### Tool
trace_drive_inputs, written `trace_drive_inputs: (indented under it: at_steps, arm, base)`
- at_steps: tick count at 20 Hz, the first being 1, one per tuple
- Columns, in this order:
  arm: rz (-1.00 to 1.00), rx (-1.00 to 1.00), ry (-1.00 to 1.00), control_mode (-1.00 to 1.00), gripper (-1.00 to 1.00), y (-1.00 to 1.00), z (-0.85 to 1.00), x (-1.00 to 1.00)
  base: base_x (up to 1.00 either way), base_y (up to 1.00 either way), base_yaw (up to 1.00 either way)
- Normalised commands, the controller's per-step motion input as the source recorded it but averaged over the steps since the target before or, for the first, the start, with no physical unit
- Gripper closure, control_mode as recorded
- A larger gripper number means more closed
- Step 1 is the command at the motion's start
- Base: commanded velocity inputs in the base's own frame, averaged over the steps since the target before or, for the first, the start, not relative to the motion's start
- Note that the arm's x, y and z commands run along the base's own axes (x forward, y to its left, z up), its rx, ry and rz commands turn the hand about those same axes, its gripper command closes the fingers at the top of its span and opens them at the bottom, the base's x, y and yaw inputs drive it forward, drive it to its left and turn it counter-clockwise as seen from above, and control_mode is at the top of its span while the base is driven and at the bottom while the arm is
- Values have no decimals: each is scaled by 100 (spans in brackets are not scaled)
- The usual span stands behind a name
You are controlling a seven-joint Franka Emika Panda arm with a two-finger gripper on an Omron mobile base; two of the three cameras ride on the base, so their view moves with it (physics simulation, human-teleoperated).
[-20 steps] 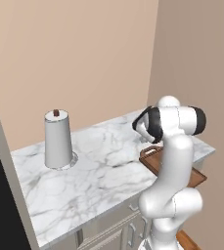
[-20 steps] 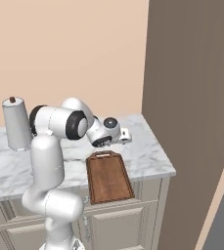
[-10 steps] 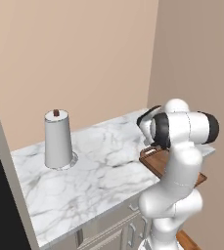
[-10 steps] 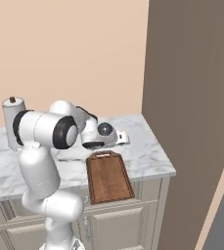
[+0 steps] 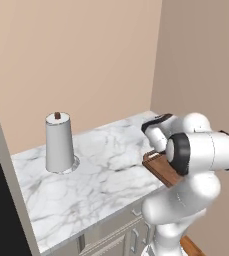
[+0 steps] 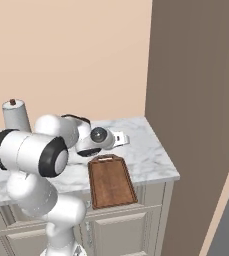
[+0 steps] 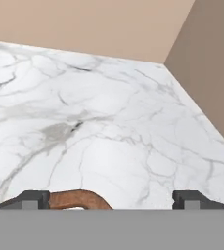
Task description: Move the cutting board and knife to the sink. Then move spray from the cabinet to the counter.
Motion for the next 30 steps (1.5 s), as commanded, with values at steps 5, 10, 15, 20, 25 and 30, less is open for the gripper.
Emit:
trace_drive_inputs:
  at_steps: [5,10,15,20,25,30]
  arm:
    - [-1,0,0,-100,-100,0,100,0]
    - [-11,6,4,-100,-100,0,78,-21]
    - [-21,15,4,-100,-100,-10,68,-32]
    - [-18,21,5,-100,-100,-20,90,-25]
    - [-5,21,6,-100,-100,-18,100,-1]
    - [0,24,7,-100,-100,-2,88,-10]
  base:
    - [0,0,0]
    - [0,0,0]
    - [0,0,0]
    - [0,0,0]
    - [0,0,0]
    - [0,0,0]
